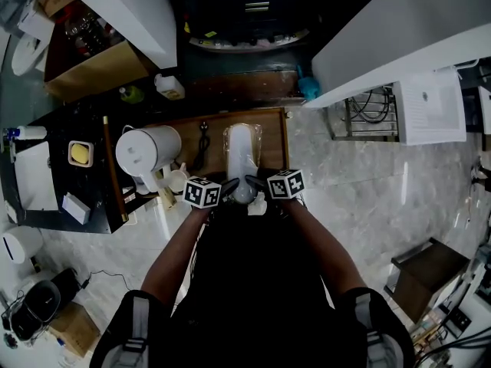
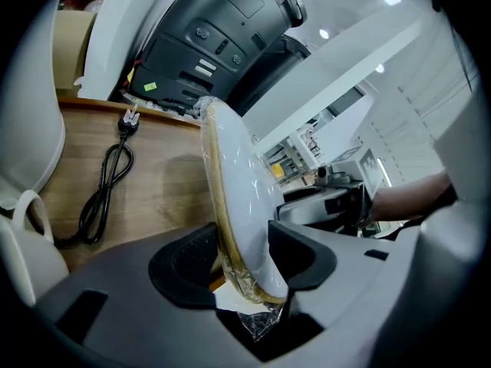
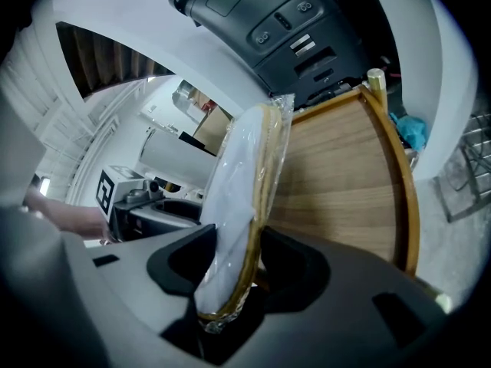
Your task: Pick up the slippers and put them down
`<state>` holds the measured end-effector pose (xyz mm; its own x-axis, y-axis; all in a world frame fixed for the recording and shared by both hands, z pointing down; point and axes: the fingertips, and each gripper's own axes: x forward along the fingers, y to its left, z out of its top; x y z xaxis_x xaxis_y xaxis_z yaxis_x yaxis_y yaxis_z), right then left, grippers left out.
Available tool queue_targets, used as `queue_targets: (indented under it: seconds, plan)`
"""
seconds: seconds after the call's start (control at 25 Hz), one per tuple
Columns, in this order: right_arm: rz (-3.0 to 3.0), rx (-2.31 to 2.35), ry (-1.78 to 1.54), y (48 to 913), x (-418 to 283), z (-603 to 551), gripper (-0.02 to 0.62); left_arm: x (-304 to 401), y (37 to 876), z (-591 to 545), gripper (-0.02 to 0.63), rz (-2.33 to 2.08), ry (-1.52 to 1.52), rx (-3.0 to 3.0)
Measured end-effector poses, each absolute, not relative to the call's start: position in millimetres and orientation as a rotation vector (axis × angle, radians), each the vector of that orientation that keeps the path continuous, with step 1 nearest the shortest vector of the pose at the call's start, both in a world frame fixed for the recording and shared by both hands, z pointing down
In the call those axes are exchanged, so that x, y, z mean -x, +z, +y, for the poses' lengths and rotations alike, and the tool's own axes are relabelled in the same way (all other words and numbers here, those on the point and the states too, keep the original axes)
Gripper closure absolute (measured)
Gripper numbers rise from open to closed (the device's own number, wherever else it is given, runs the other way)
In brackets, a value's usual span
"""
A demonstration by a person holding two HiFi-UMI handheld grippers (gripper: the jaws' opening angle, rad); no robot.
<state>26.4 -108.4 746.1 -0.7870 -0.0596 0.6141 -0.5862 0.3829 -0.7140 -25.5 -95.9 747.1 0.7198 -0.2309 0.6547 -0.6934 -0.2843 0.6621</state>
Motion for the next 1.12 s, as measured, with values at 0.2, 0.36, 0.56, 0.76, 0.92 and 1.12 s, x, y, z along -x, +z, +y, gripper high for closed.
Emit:
queue_targets:
  seconds: [0.2,0.36,0.56,0.76,0.92,1.12]
  plan:
    - [-2.118,-0.578,1.413,758,-28,-120,0.403,24,759,-108,0.402,-0.723,0.547,-1.836]
    - [-2.084,-0.578,1.406,769,-27,-124,0.403,26,771,-112,0.402,-0.730,0.545,-1.807]
    - [-2.056,-0.592,1.401,784,-26,-124,0.403,27,785,-115,0.402,-0.725,0.579,-1.780]
    - [-2.048,-0.619,1.379,792,-27,-128,0.403,26,790,-120,0.402,-0.734,0.588,-1.783]
    - [-2.025,-0.647,1.345,792,-24,-135,0.403,26,799,-122,0.402,-0.735,0.553,-1.755]
    - [-2.000,-0.657,1.331,802,-25,-132,0.403,31,805,-121,0.402,-0.736,0.569,-1.739]
